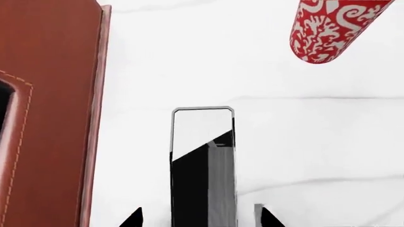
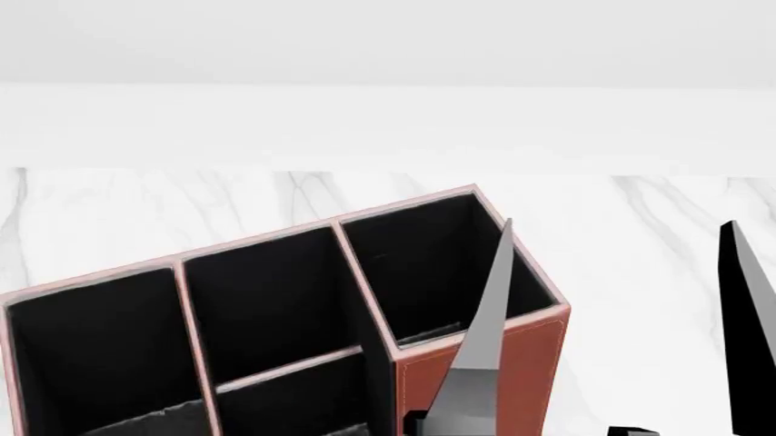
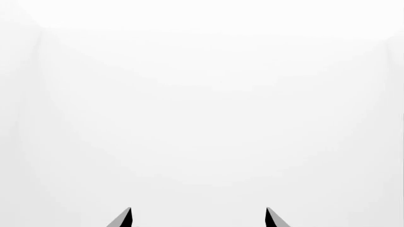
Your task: Pick up the book and place it in the front compartment of the caddy.
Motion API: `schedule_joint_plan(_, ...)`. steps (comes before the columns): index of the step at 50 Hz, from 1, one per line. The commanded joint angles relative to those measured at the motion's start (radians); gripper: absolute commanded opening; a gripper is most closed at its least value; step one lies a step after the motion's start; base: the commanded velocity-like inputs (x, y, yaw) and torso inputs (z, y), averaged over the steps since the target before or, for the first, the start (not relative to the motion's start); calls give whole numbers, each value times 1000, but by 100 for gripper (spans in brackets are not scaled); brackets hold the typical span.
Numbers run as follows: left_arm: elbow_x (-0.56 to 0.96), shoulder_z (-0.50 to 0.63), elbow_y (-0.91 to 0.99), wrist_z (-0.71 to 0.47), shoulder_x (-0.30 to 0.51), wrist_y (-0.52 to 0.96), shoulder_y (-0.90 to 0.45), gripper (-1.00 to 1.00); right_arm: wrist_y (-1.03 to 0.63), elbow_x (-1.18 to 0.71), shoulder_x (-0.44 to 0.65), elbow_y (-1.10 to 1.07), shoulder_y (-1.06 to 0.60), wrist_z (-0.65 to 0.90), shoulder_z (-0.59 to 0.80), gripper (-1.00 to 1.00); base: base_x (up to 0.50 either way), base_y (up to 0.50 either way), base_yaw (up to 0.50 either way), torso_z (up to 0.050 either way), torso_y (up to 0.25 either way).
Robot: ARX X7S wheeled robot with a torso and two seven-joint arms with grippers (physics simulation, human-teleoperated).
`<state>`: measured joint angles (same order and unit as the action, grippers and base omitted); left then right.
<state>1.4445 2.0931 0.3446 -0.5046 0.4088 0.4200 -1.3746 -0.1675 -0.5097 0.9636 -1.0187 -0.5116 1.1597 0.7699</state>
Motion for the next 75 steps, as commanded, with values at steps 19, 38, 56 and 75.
schedule_joint_plan(19, 6, -73, 125, 53, 36, -4, -97, -100, 20, 28, -7, 0, -10, -13, 10, 100, 0, 0, 0, 0, 0)
schedule_joint_plan(38, 214, -209, 255, 156, 101, 83, -428, -100, 30, 25, 4, 1, -16, -5, 18, 100, 0, 0, 0, 0, 0)
schedule_joint_plan(56, 404, -366, 174, 316, 131, 170, -742, -100, 26, 19, 11, -9, -33, 6, 28, 100, 0, 0, 0, 0, 1)
schedule_joint_plan(75, 400, -405, -14, 441, 118, 279, -880, -100, 46, 20, 22, -4, -38, 15, 39, 100, 0, 0, 0, 0, 1)
